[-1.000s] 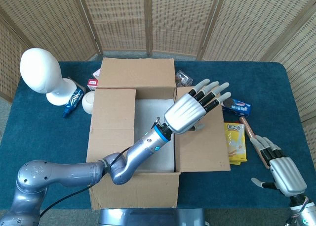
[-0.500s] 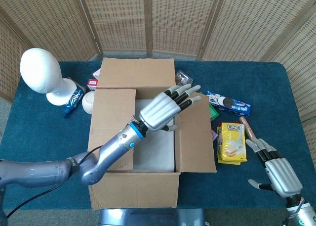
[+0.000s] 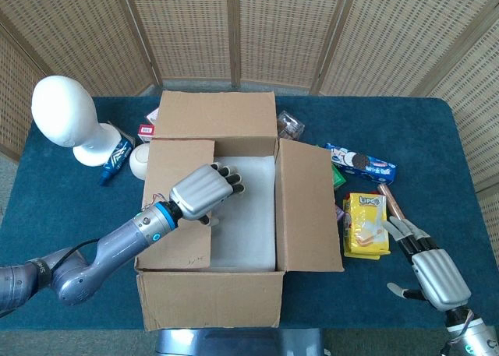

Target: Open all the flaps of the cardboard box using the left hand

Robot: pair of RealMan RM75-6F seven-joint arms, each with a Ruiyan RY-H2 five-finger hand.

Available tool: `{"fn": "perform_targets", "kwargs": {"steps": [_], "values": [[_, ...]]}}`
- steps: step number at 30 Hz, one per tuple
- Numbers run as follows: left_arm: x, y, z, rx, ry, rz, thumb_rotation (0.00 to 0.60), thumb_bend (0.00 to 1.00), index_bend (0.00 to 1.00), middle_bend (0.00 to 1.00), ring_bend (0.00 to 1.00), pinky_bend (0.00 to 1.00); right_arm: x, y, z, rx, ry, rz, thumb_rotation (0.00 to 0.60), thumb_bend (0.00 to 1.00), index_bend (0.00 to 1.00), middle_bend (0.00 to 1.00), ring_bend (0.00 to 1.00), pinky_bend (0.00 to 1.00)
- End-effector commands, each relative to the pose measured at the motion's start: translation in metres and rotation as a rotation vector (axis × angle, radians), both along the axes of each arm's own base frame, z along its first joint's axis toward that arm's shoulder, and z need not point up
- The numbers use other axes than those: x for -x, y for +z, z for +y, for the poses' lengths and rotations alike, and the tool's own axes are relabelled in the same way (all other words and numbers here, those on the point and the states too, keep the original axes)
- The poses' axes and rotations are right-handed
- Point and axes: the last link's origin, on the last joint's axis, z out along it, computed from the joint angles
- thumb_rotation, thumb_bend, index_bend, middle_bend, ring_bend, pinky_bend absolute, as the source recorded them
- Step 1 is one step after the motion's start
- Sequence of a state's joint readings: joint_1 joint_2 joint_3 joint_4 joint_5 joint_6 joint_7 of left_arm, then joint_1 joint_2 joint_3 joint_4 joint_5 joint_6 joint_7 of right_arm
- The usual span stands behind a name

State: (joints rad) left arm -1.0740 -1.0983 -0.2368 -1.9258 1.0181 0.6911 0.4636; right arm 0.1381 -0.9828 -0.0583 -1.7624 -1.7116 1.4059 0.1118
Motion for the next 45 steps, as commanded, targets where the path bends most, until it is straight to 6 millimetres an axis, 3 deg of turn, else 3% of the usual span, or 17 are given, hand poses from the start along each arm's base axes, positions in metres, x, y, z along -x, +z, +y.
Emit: {"fn": "perform_targets", "kwargs": {"steps": [1,19,27,36,45], "values": [[0.003,-0.003,-0.003,0.022,0.013,0.030,0.600,0.10,0.37,0.33,0.24,0.31,0.000,0.000,0.000,0.000,0.002,0.001,0.600,0.00,0.00,0.00,0.00,0.18],[-0.009,-0.032,-0.005,0.048,0.020,0.065,0.600,0.10,0.37,0.34,0.26,0.33,0.000,0.003,0.002,0.000,0.006,-0.009,0.600,0.00,0.00,0.00,0.00,0.19],[-0.012,-0.045,0.001,0.046,0.033,0.137,0.600,0.10,0.39,0.43,0.33,0.34,0.000,0.003,0.001,-0.001,0.005,-0.012,0.600,0.00,0.00,0.00,0.00,0.19],[-0.016,-0.040,0.002,0.027,0.049,0.198,0.600,0.10,0.44,0.61,0.44,0.44,0.001,0.004,0.000,-0.003,0.003,-0.020,0.600,0.00,0.00,0.00,0.00,0.19],[-0.012,-0.020,-0.001,-0.001,0.077,0.227,0.600,0.10,0.46,0.69,0.48,0.46,-0.001,0.005,0.001,-0.005,0.009,-0.025,0.600,0.00,0.00,0.00,0.00,0.19]]}}
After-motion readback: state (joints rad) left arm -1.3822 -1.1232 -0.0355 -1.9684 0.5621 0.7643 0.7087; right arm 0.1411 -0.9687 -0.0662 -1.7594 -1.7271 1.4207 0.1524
